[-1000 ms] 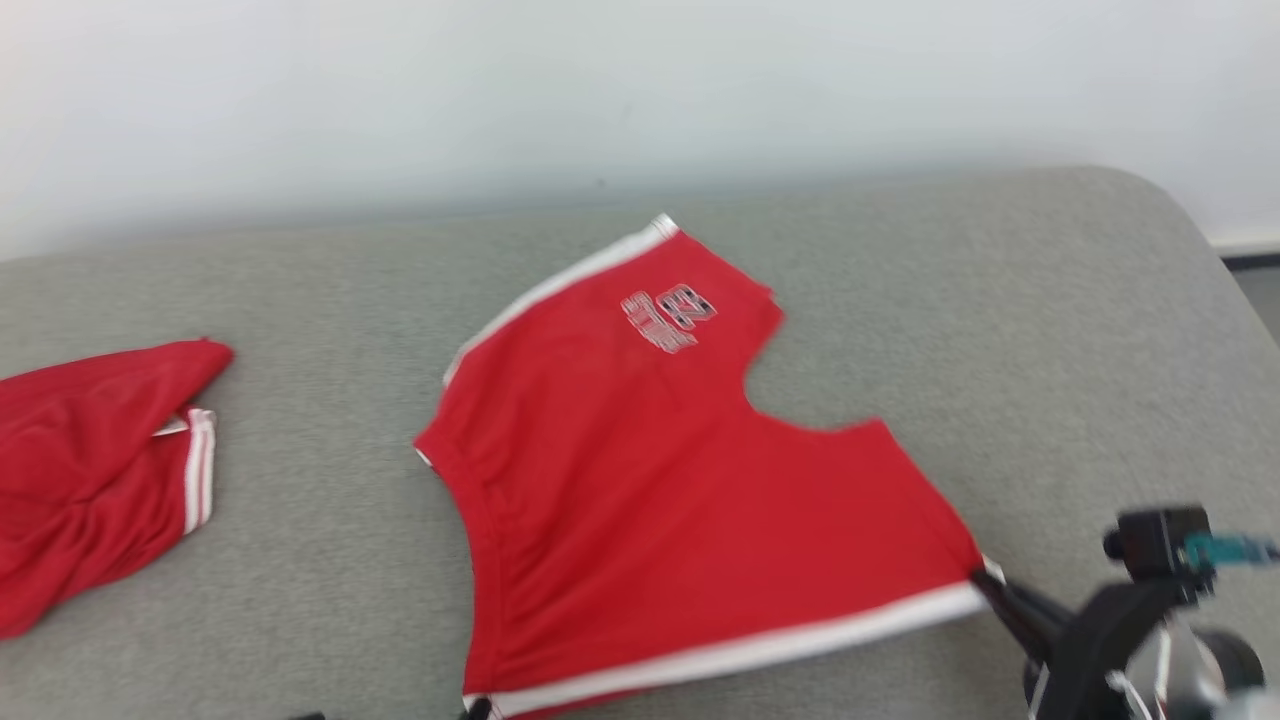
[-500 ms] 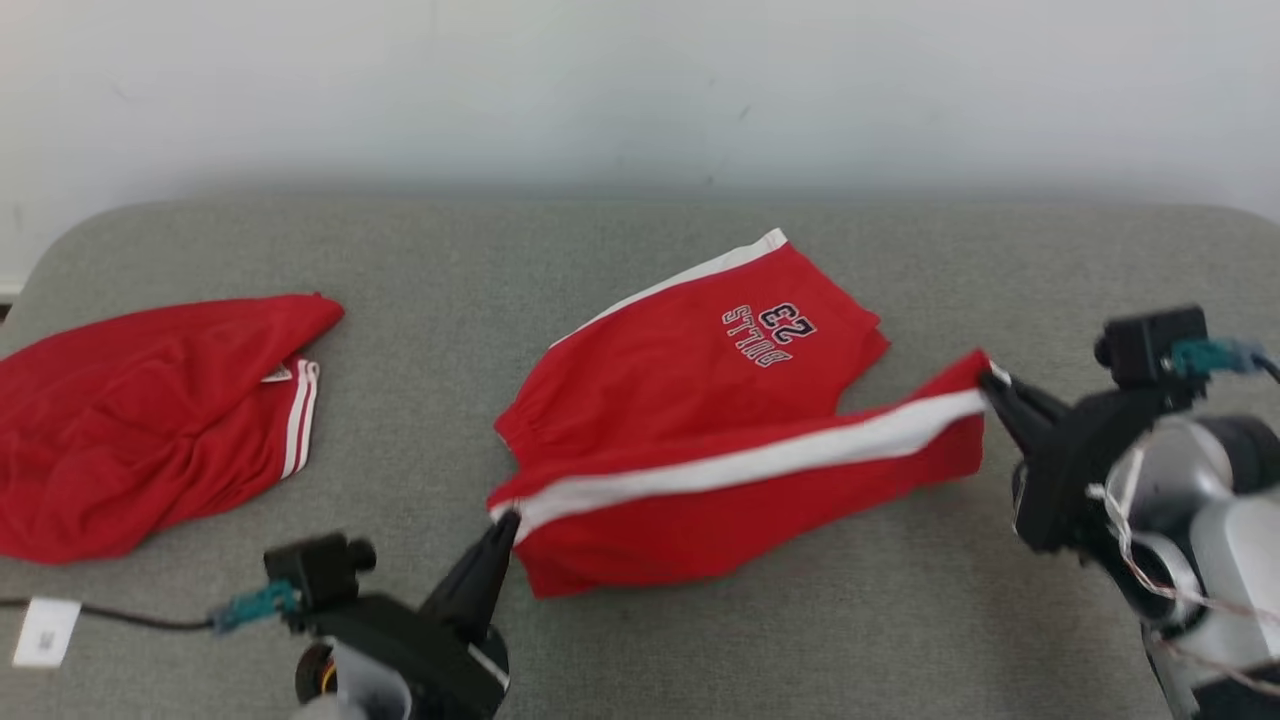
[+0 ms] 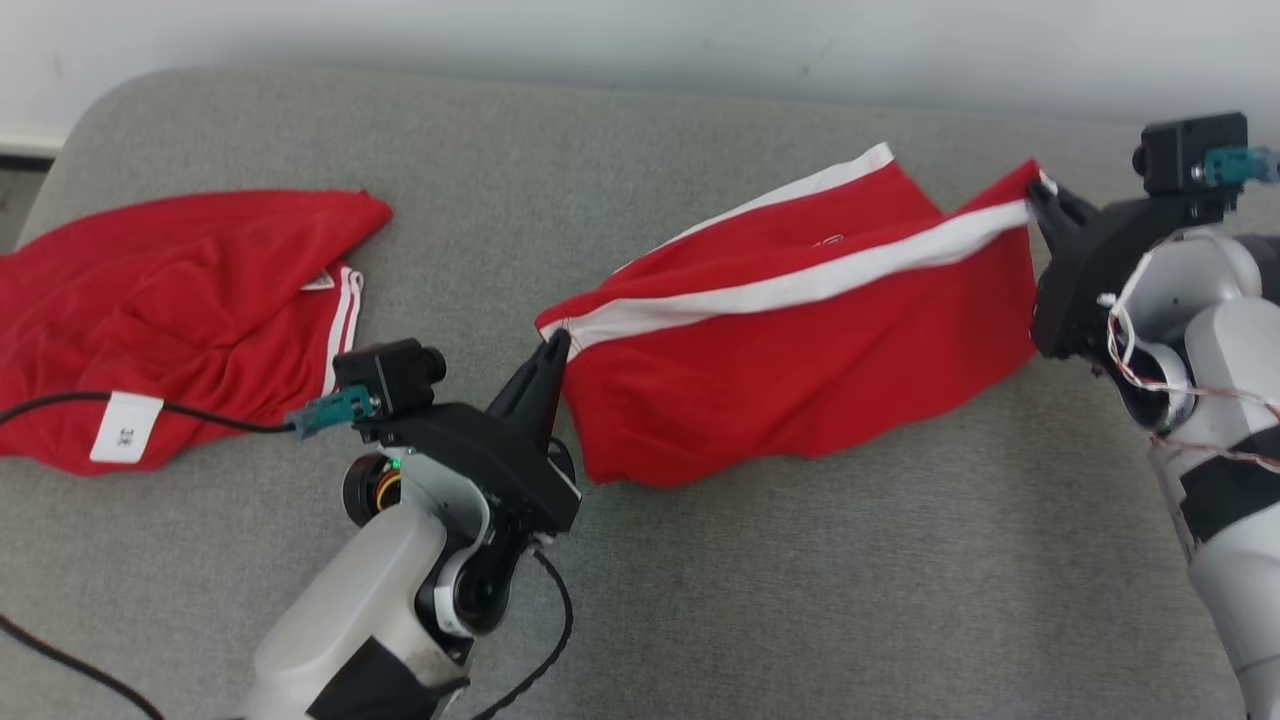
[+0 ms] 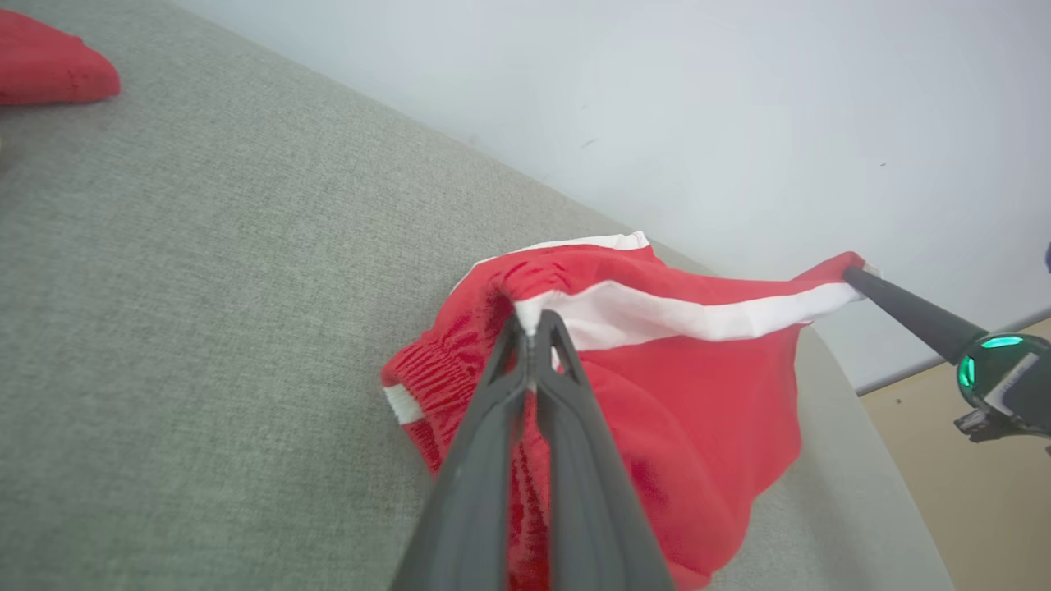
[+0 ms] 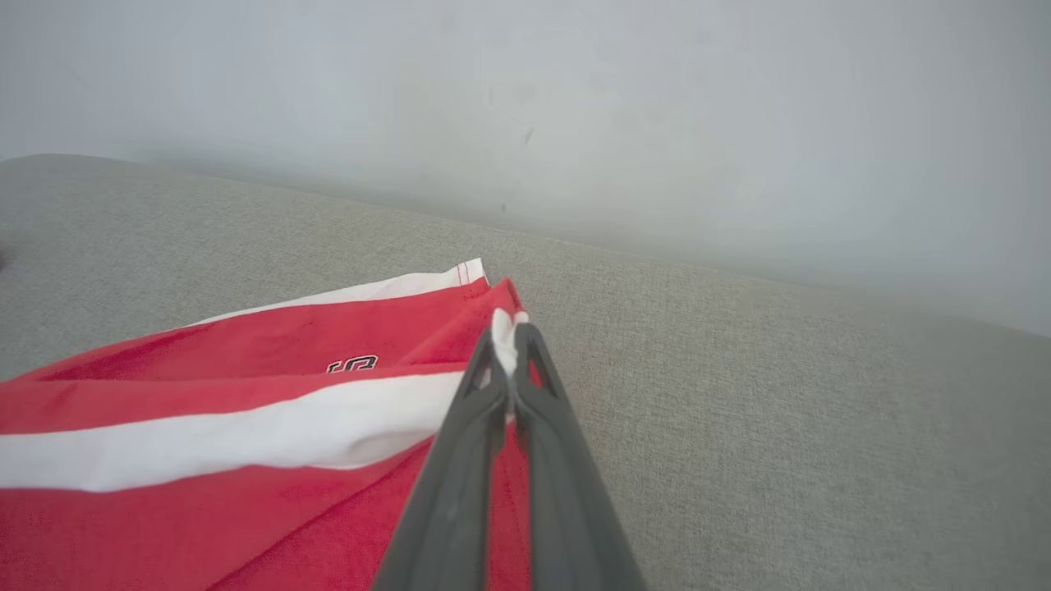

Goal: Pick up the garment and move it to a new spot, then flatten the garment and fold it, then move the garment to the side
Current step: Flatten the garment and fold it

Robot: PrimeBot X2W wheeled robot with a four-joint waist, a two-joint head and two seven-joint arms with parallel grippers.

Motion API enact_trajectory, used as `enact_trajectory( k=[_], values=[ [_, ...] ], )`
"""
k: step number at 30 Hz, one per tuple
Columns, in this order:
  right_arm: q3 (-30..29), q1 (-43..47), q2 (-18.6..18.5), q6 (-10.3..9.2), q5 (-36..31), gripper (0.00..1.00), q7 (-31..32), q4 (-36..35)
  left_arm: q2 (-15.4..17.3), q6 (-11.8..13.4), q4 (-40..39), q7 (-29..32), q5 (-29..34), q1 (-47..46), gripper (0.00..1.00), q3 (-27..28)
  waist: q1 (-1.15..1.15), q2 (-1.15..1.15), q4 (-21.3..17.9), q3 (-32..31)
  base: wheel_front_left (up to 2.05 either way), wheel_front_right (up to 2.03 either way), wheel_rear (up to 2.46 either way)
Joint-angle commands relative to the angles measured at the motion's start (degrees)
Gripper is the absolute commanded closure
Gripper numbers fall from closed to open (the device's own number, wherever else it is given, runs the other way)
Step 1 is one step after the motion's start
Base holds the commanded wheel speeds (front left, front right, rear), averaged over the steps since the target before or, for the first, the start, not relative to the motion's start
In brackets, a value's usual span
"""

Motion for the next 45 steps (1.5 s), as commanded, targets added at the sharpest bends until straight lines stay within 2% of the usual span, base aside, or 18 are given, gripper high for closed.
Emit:
enact_trajectory(
  k=[1,8,16,17,18,19,21,22,23,24,29,32,33,34,36,37,41,45],
  values=[
    [0.3,-1.9,0.7,-0.13,-0.7,1.0,-1.3,1.6,-0.8,0.3,1.3,-0.5,0.4,-1.5,1.0,0.3,-0.01,-0.01,2.8,3.6,0.0,0.0,0.0],
    [1.2,-10.0,2.1,-0.13,-2.6,1.0,-5.9,10.4,-3.7,1.6,7.9,-2.9,2.6,-7.3,1.0,0.1,-0.01,-0.01,4.4,6.6,0.0,0.0,0.0],
    [0.7,-16.1,3.6,-0.13,-5.0,1.0,-9.5,19.3,-6.6,0.9,13.7,-4.6,2.7,-11.6,1.0,-0.5,-0.01,-0.01,6.0,8.7,0.0,0.0,0.0],
    [0.5,-16.7,3.8,-0.13,-5.4,1.0,-10.1,20.4,-6.9,0.6,14.2,-5.1,2.6,-12.0,0.62,-0.6,-0.01,-0.01,6.3,8.8,0.0,0.0,0.0],
    [0.2,-17.1,3.9,-0.13,-5.7,1.0,-10.5,21.4,-7.1,0.5,14.6,-5.5,2.6,-12.2,0.17,-0.7,-0.01,-0.01,6.5,8.9,0.0,0.0,0.0],
    [0.0,-17.6,4.0,-0.13,-6.0,1.0,-11.2,22.4,-7.3,0.1,15.0,-5.8,2.5,-12.4,0.0,-0.9,-0.01,-0.01,6.7,8.9,0.0,0.0,0.0],
    [-0.8,-18.5,4.2,-0.13,-6.5,1.0,-12.8,24.3,-7.7,-0.4,15.8,-6.3,2.2,-12.8,0.0,-1.1,-0.01,-0.01,7.2,8.7,0.0,0.0,0.0],
    [-1.3,-19.1,4.2,-0.13,-7.1,0.95,-14.0,25.0,-7.8,-0.5,16.2,-6.6,2.1,-12.9,0.0,-1.2,-0.01,-0.01,7.4,8.6,0.0,0.0,0.0],
    [-1.9,-19.5,4.4,-0.13,-7.3,0.51,-15.2,25.8,-8.0,-0.9,16.4,-7.0,2.2,-12.9,0.0,-1.5,-0.01,-0.01,7.6,8.5,0.0,0.0,0.0],
    [-2.6,-19.6,4.6,-0.13,-7.8,0.0,-16.4,26.7,-8.1,-1.2,16.5,-7.3,2.1,-12.8,0.0,-1.6,-0.01,-0.01,7.7,8.3,0.0,0.0,0.0],
    [-5.2,-21.0,5.3,-0.13,-10.7,0.0,-23.0,30.2,-8.1,-2.3,16.1,-9.8,3.4,-11.1,0.0,-1.7,-0.01,-0.01,8.3,7.1,0.0,0.0,0.0],
    [-6.3,-21.0,5.7,-0.13,-11.1,0.0,-23.7,32.5,-6.0,-3.2,14.1,-10.9,6.7,-9.0,0.0,-0.9,-0.01,-0.01,8.4,5.5,0.0,0.0,0.0],
    [-7.3,-21.1,5.5,-0.13,-10.4,0.0,-22.6,33.9,-5.2,-3.4,12.2,-11.0,8.4,-8.2,0.0,0.3,-0.01,-0.01,8.3,4.9,0.0,0.0,0.0],
    [-8.2,-21.2,5.1,-0.13,-10.4,0.0,-21.0,35.4,-3.7,-2.8,7.0,-10.9,13.3,-5.0,0.0,3.6,-0.01,-0.01,8.2,3.7,0.0,0.0,0.0],
    [-9.4,-20.8,4.5,-0.13,-10.3,0.0,-19.3,36.6,-2.4,-2.5,0.5,-11.0,19.4,-0.1,0.0,6.7,-0.01,-0.01,8.1,2.5,0.0,0.0,0.0],
    [-9.4,-20.8,4.5,-0.13,-10.3,0.0,-19.3,36.6,-2.4,-2.5,0.5,-11.0,19.4,-0.1,0.0,6.7,-0.01,-0.01,8.1,2.5,0.0,0.0,0.0],
    [-11.9,-18.5,3.3,-0.13,-10.6,0.0,-14.4,38.2,-1.1,-2.9,-10.3,-11.0,29.1,10.2,0.0,11.1,-0.01,-0.01,8.2,0.3,0.0,0.0,0.0],
    [-14.1,-16.2,2.5,-0.13,-11.4,0.0,-9.0,38.8,-0.7,-4.1,-16.5,-11.0,35.4,19.1,0.0,12.4,-0.01,-0.01,8.9,-0.6,0.0,0.0,0.0]
  ],
)
